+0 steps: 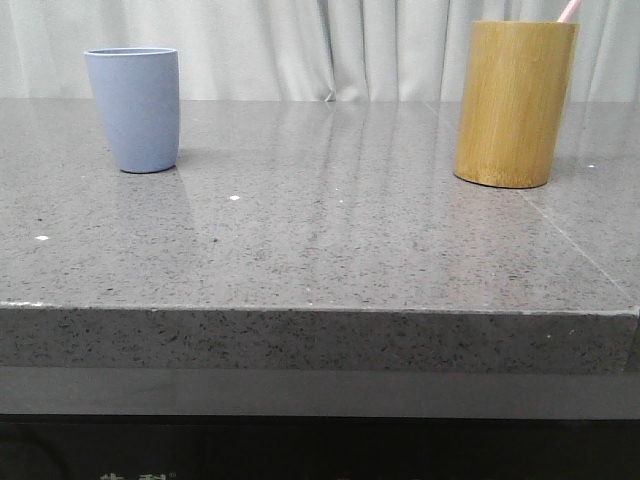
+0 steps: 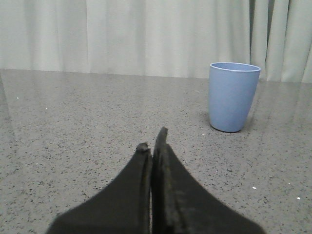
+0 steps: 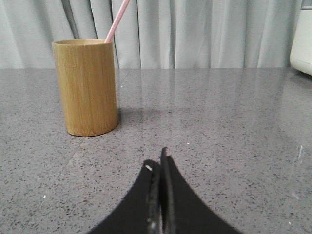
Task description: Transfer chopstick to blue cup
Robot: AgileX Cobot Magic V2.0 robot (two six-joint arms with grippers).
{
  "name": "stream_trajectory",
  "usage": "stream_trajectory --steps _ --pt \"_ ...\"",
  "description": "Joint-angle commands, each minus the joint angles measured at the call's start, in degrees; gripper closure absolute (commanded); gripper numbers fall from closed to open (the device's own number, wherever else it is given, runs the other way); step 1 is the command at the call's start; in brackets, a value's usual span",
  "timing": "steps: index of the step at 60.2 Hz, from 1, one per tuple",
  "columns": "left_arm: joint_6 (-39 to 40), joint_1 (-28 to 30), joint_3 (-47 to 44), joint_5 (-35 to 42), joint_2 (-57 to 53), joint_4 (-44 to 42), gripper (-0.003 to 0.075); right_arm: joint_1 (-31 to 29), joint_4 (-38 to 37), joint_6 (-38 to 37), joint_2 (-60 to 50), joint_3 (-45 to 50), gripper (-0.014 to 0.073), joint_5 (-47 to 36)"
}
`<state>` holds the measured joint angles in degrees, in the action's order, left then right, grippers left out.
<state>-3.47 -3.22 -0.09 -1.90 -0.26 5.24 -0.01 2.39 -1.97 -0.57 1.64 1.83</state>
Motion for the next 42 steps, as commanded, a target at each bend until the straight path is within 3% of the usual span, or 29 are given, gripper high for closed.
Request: stream_trajectory --steps 1,42 --pt "0.0 0.2 -0.4 4.4 -1.4 0.4 0.0739 -0.2 -0.5 0.6 -1.2 -0.3 0.0661 -5.3" --pt "0.0 0.2 -0.4 4.7 -1.4 0.4 0.0739 -0.2 -0.5 0.6 -1.2 -0.3 0.0661 -5.3"
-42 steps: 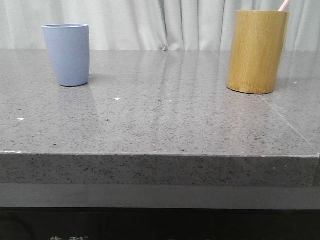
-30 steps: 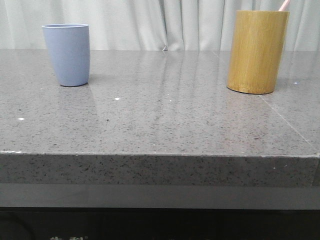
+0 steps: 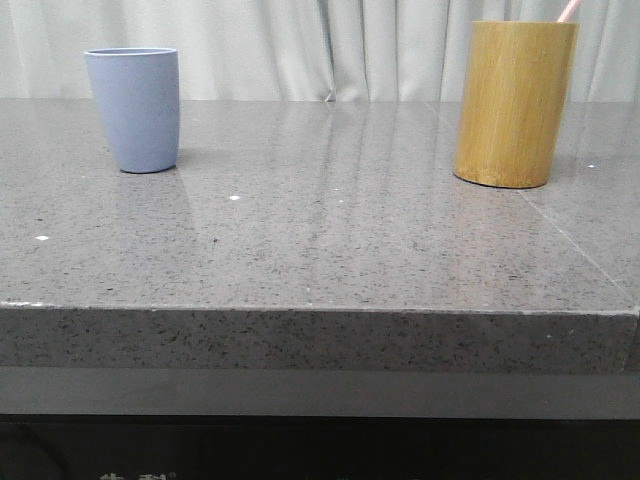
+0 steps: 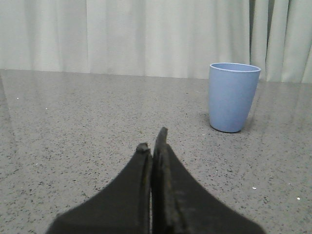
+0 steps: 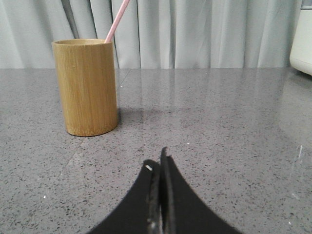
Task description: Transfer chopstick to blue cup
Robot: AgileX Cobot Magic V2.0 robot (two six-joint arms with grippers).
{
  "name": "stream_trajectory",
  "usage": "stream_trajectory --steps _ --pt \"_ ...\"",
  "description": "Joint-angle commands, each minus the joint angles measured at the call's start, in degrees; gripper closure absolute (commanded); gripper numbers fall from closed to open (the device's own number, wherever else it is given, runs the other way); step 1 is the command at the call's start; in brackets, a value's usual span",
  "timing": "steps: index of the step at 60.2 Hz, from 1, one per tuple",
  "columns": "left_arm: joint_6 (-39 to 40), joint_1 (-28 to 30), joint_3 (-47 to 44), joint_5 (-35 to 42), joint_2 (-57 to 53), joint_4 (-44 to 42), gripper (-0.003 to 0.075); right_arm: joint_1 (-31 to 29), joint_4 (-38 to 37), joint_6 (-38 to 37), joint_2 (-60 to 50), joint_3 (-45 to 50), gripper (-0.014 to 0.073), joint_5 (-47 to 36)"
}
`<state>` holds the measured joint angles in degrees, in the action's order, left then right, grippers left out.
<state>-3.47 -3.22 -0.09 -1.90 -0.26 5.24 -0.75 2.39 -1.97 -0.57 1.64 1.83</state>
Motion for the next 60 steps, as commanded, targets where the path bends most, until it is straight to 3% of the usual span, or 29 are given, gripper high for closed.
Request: stream_trajectory --steps 1,18,29,46,60 --pt "0.0 0.2 -0.4 4.7 -1.4 0.4 0.0739 0.5 -0.5 0.6 -1.2 -0.3 0.0661 -5.3" --pt "0.1 0.2 -0.1 4.9 -1.4 0.4 0.0739 0.5 -0.5 0.6 -1.2 -0.4 0.0661 -5.9" --pt "0.1 0.2 5.7 2.3 -1.2 2.1 0.0739 0.5 -0.5 0.6 -1.2 -4.5 0.0661 -4.0" --pt "0.1 0.2 22.2 -10.1 -0.5 2.0 0.0739 0.5 -0.5 0.6 0.5 -22.3 0.0661 8.7" --pt "0.1 0.2 36.4 -19.7 8.3 2.0 0.0739 0.5 -0.5 0.6 11.6 -38.4 0.0661 18.4"
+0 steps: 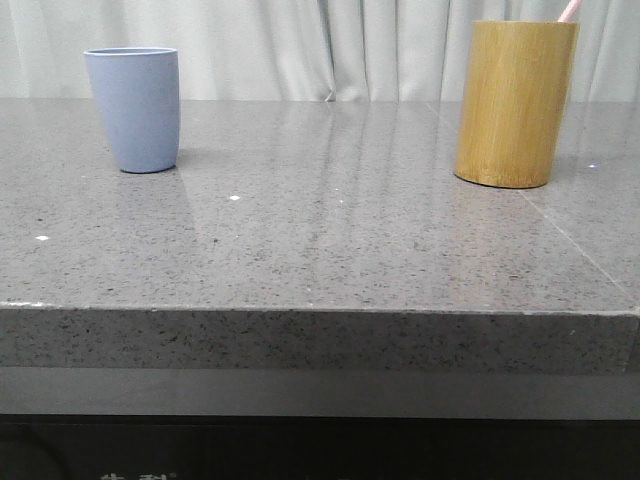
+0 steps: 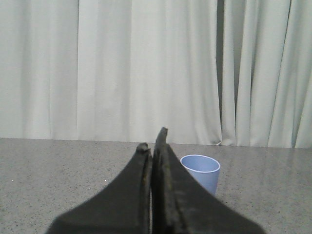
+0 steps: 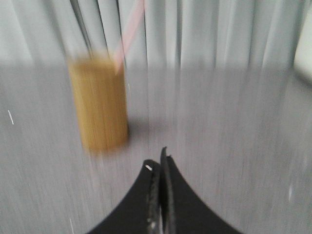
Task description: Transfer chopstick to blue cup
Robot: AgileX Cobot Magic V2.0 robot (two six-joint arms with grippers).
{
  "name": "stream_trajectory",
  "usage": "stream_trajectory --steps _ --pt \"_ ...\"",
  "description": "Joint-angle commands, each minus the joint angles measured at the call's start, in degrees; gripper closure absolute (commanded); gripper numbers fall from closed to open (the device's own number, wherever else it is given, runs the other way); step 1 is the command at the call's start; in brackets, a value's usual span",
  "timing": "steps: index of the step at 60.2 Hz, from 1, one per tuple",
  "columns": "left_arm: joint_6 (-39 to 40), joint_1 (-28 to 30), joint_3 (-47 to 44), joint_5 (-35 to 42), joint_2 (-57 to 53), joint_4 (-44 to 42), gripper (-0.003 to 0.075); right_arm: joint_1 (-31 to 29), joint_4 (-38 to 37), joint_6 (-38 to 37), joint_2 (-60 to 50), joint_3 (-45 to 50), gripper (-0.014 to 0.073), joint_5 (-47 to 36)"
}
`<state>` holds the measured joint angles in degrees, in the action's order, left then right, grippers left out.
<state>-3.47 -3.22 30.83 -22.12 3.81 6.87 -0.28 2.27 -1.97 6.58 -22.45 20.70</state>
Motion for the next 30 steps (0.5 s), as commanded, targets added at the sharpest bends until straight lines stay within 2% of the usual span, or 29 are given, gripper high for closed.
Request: stream_trajectory --steps 1,14,30 --pt "0.1 0.2 6.3 -0.1 5.4 0.4 0.0739 0.0 -0.4 0.6 5.6 -15.6 0.0661 0.5" --pt "0.1 0.2 18.0 -14.8 18.2 0.4 0.0739 0.0 -0.4 0.6 18.6 -25.1 0.0661 11.0" --pt "0.1 0.2 18.8 -15.9 26.3 0.5 0.0739 0.0 -0.4 0.6 27.8 -25.3 0.0661 12.0"
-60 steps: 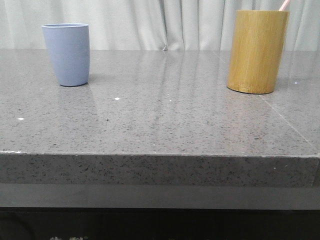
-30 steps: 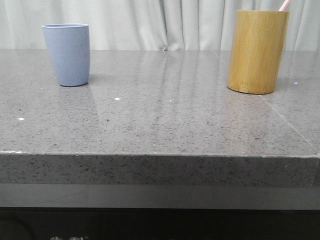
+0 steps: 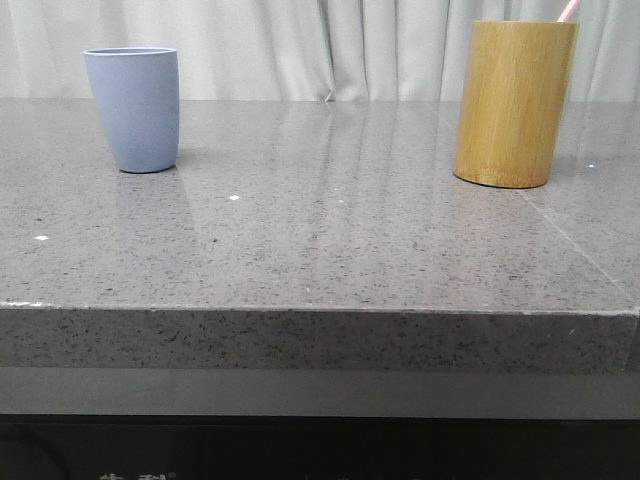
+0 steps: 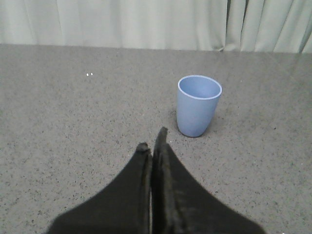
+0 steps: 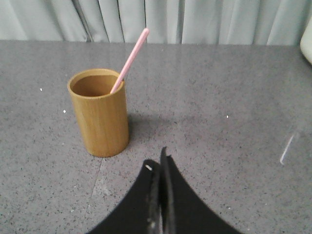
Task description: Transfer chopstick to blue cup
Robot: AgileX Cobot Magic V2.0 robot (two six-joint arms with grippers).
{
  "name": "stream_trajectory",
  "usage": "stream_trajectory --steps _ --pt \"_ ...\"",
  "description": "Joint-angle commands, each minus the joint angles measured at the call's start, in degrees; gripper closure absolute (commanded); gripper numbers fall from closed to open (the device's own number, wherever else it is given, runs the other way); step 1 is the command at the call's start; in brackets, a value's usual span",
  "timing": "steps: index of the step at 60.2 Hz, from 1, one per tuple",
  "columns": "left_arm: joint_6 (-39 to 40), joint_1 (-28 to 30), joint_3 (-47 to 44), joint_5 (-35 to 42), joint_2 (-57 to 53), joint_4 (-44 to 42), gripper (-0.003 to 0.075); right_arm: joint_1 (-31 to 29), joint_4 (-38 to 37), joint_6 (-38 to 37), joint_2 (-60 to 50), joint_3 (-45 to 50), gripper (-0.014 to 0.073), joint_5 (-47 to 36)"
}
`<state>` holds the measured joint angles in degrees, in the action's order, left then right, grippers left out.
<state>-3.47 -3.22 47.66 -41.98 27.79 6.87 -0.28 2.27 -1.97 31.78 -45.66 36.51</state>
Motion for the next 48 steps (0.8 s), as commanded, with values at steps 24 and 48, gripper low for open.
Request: stream_trajectory --steps 24,48 --pt "0.1 0.2 2.0 4.1 8.6 0.5 0.0739 0.0 -1.0 0.6 7.5 -2.0 0.0661 0.2" --pt "0.0 0.2 2.0 4.3 8.7 0.5 0.0388 0.0 -1.8 0.6 7.5 -2.0 0.0120 0.4"
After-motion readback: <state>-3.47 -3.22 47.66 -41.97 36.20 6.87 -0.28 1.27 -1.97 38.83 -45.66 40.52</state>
